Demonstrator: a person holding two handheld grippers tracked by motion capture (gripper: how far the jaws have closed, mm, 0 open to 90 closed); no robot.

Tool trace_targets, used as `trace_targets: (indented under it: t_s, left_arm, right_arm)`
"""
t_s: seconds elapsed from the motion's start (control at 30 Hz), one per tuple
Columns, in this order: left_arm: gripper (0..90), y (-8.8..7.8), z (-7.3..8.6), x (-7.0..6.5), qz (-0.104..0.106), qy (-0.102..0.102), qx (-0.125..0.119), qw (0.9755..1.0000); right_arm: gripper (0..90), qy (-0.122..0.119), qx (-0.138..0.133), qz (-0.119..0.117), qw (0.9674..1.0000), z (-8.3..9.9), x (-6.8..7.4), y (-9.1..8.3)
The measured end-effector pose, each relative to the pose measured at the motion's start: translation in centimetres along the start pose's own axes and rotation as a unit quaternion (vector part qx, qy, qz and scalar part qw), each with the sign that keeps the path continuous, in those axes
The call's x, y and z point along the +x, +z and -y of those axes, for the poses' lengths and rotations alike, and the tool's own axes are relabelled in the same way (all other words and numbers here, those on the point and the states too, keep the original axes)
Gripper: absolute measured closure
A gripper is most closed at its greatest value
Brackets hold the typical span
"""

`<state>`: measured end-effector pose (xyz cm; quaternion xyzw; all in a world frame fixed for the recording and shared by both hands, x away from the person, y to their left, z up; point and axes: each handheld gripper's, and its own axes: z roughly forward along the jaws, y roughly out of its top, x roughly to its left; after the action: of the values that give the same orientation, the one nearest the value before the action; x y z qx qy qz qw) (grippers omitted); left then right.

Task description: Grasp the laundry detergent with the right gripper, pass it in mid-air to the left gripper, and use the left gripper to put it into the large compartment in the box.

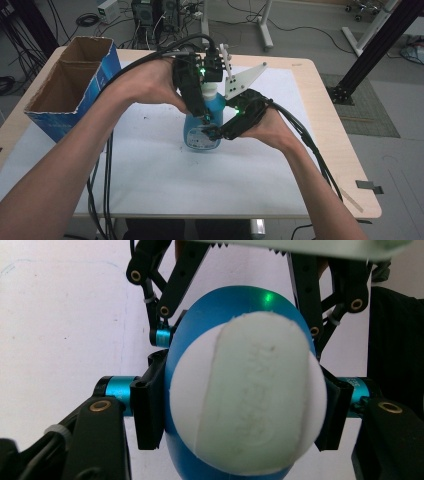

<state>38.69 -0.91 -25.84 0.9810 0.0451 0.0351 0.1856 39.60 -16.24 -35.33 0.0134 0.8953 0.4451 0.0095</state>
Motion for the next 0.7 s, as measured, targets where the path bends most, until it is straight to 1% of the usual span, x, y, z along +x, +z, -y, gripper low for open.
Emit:
trace_targets:
  t_s: [0.13, 0.23, 0.37, 0.6, 0.7]
  left_arm:
    - [37.6, -0.3, 0.2, 0.0, -0.002, -0.005, 0.001, 1.0]
    - [37.6, -0.7, 0.3, 0.0, -0.006, -0.006, 0.001, 1.0]
    - [37.6, -1.4, 0.5, 0.1, -0.007, -0.011, 0.001, 0.9999]
    - [37.6, -3.5, 1.0, 0.4, -0.022, -0.022, 0.002, 0.9995]
    - [37.6, -4.6, 1.2, 0.5, -0.028, -0.026, 0.004, 0.9993]
  right_arm:
    - [28.7, 0.004, 0.003, 0.001, 1.0, -0.1, 0.2, -0.5]
    - [25.3, 0.002, 0.007, 0.006, 1.0, -0.2, 0.3, -0.9]
    - [23.1, 0.001, 0.019, 0.017, 0.9997, -0.1, 0.6, -1.7]
    - [21.9, 0.01, 0.028, 0.037, 0.9988, 0.7, 1.0, -3.9]
    - [21.9, 0.016, 0.041, 0.049, 0.9979, 1.4, 1.1, -5.1]
